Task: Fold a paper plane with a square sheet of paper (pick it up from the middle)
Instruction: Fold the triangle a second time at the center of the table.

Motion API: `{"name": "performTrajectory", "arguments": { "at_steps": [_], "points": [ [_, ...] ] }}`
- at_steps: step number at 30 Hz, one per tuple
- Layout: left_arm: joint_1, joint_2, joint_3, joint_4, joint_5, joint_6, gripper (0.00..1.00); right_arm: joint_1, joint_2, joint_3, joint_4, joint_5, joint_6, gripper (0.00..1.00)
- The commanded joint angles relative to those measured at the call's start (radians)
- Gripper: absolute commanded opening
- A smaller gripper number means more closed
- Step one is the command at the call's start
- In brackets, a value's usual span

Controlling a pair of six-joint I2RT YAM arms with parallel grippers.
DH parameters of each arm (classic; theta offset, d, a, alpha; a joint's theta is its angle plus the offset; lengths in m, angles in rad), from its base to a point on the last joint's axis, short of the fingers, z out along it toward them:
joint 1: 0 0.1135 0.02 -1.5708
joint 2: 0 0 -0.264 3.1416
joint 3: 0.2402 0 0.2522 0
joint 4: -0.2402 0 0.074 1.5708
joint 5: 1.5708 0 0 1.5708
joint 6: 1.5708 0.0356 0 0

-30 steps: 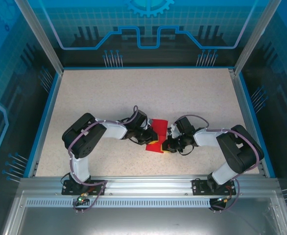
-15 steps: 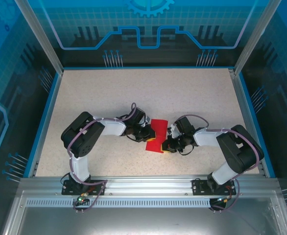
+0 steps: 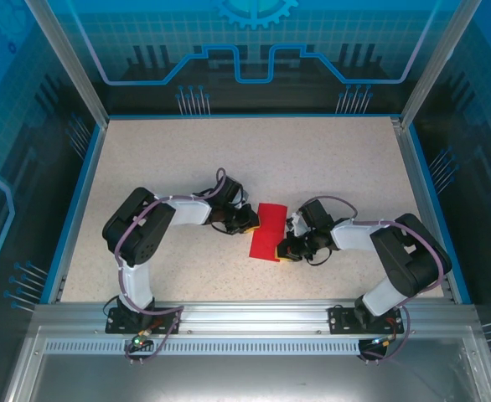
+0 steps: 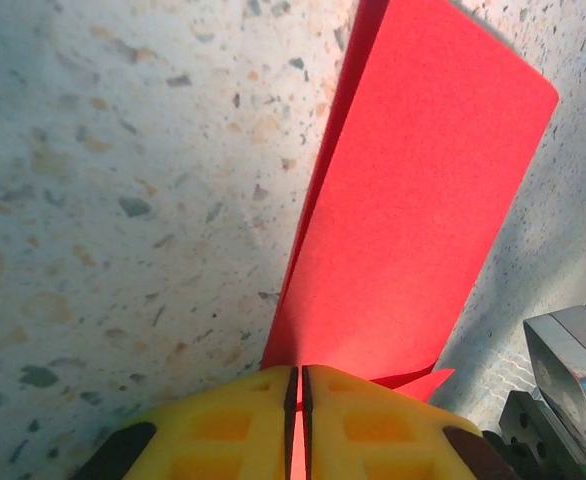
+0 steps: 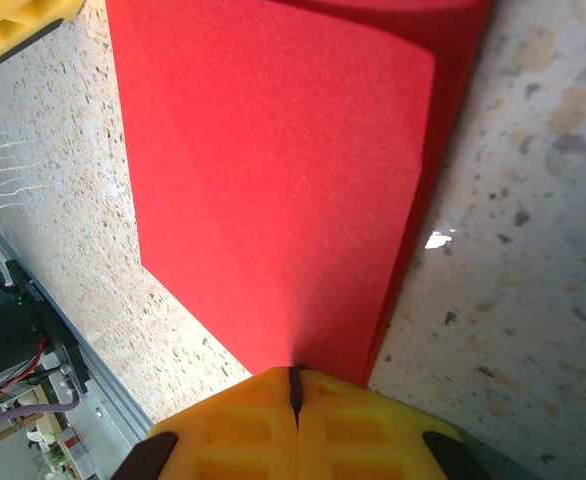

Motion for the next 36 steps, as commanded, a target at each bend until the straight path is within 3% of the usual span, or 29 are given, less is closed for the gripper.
{"name": "performTrajectory", "arguments": {
  "at_steps": [1, 12, 20, 26, 31, 36],
  "points": [
    [0.027, 0.027, 0.013, -0.054, -0.046, 0.034, 0.14, -0.001, 0.025, -0.039, -0.140, 0.130, -0.012, 0.00],
    [0.032, -0.067, 0.059, -0.145, -0.064, 0.091, 0.17, -0.001, 0.021, -0.027, -0.141, 0.122, -0.011, 0.00],
    [0.008, -0.148, 0.035, -0.123, 0.013, 0.093, 0.19, -0.001, 0.020, -0.018, -0.140, 0.119, -0.008, 0.00],
    [-0.069, -0.097, 0.035, -0.093, 0.076, 0.091, 0.16, -0.001, 0.018, -0.018, -0.139, 0.118, -0.008, 0.00],
    [-0.073, -0.030, 0.035, -0.062, 0.091, 0.085, 0.16, -0.001, 0.013, -0.019, -0.136, 0.117, -0.005, 0.00],
    [-0.074, 0.012, 0.039, -0.106, 0.040, 0.102, 0.14, -0.001, 0.008, -0.008, -0.136, 0.111, -0.005, 0.01]
  ]
}}
